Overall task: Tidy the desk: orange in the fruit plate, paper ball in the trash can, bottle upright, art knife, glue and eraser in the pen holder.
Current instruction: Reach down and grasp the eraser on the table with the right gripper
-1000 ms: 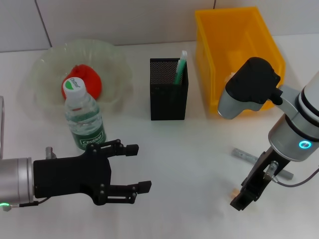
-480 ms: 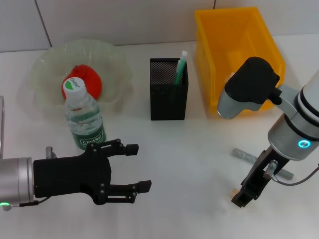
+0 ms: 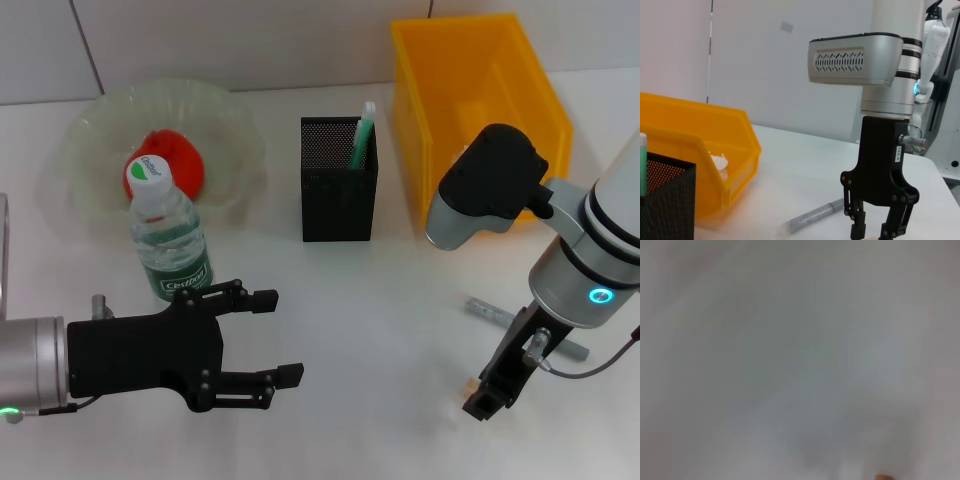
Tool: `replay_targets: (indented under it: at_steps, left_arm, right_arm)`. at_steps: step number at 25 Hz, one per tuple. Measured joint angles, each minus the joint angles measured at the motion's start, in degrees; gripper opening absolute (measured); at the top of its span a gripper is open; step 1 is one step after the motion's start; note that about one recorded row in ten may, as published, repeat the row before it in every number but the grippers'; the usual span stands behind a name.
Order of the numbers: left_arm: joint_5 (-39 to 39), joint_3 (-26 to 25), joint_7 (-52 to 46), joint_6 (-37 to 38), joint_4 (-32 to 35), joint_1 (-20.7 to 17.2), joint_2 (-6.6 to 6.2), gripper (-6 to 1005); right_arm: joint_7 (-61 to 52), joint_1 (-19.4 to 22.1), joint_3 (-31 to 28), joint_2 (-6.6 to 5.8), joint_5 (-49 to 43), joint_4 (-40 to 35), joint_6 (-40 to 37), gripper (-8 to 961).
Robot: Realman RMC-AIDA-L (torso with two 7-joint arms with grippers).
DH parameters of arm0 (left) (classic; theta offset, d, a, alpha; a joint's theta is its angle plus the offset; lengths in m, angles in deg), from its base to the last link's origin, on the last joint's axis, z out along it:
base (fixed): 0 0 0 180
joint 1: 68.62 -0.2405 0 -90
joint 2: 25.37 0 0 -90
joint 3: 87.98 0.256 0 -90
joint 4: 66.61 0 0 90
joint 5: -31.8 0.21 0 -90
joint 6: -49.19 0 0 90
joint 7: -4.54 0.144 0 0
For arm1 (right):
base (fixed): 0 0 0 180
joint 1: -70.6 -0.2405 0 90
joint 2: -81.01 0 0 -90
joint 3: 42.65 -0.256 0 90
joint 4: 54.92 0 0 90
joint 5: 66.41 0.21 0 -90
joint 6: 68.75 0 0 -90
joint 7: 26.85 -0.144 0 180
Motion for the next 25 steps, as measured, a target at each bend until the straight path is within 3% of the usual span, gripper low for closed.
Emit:
replay_targets:
  at_steps: [25]
  left_arm:
    - [0.0, -0.34, 0.05, 0.0, -0.16, 0.31, 0.0, 861]
  right_arm:
    - [-0.17, -0.97, 0.81, 0.09, -2.02, 0.88, 1.24, 369]
